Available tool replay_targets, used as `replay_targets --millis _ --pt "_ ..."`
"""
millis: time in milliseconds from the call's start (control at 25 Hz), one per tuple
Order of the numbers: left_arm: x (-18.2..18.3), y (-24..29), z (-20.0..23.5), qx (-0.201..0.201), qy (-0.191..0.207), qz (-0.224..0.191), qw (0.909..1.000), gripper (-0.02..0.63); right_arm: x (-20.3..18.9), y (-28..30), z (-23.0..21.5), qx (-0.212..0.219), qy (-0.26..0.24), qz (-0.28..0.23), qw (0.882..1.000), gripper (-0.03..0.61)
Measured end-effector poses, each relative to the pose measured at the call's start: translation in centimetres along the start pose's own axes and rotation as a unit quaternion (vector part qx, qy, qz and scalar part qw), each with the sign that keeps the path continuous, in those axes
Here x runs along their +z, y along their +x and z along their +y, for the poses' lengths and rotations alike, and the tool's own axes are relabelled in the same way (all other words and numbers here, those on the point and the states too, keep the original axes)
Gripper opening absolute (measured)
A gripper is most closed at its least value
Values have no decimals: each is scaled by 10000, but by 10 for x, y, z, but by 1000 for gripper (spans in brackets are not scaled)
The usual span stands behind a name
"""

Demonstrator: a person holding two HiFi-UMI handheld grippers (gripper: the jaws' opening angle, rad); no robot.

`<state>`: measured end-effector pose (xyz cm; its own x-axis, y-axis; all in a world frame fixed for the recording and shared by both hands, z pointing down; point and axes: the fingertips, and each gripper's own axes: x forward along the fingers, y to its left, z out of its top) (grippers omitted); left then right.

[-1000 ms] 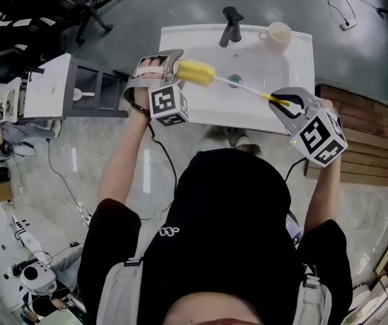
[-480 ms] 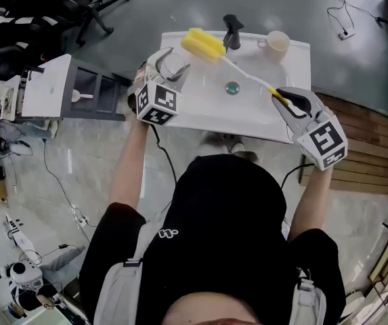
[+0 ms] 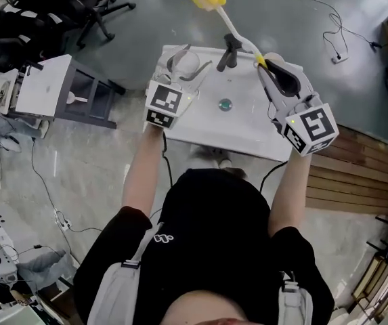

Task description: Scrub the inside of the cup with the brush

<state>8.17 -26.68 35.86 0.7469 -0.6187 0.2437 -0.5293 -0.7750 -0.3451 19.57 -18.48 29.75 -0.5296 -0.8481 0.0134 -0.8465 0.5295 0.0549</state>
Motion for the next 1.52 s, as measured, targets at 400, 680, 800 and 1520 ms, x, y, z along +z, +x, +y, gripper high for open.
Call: replay_targets --millis 400,680,800,1520 --pt "62 -2 8 181 -1180 -1108 9867 268 58 25 -13 -325 306 -934 9946 49" --pt "49 -25 13 489 -1597 -1144 9793 268 51 -8 -29 -896 938 -1452 9809 48" --pt "44 -29 12 497 -1646 -1102 9789 268 43 -16 -29 -981 989 -1432 9798 48" --pt "41 -29 -7 228 -1684 -1023 9801 268 25 -24 -11 -936 1119 -1300 9807 48"
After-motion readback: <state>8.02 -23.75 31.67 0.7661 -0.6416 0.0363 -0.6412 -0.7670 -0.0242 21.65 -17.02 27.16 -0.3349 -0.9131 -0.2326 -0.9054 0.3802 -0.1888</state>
